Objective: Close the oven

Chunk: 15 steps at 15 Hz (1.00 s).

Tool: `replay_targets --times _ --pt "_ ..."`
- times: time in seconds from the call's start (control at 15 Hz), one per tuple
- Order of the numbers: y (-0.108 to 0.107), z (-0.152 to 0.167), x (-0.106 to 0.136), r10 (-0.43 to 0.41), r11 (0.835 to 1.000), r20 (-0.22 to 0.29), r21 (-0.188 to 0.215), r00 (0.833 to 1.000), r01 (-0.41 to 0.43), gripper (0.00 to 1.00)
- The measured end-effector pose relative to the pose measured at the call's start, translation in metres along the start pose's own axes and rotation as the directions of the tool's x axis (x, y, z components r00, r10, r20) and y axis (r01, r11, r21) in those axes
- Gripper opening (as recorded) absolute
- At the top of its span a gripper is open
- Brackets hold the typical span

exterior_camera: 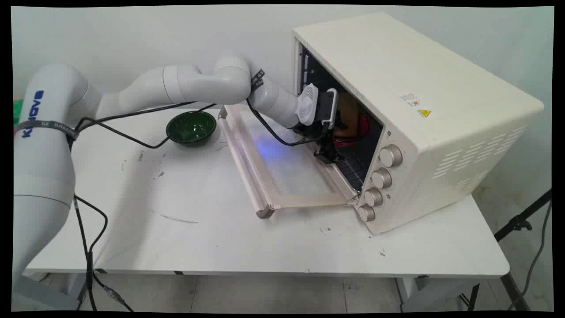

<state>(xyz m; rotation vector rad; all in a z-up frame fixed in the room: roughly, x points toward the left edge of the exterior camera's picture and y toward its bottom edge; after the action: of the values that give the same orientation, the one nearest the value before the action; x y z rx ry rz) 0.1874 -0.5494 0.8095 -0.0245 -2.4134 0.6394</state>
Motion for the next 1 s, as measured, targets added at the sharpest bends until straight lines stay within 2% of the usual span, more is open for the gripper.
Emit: replay_targets --times 0.27,0.6,0.8,1.0 --pt "0.002 -0.011 -0.001 -0.027 1.000 -0.012 0.006 1.000 0.027 1.00" --pt "0.004 -0.032 -0.005 -0.119 0.993 -0.025 0.016 0.993 0.119 1.00" --pt "0.004 -0.049 -0.010 -0.195 0.980 -0.033 0.027 0.980 0.196 1.00" --pt "0.005 -0.077 -0.017 -0.297 0.953 -0.049 0.046 0.954 0.300 1.00"
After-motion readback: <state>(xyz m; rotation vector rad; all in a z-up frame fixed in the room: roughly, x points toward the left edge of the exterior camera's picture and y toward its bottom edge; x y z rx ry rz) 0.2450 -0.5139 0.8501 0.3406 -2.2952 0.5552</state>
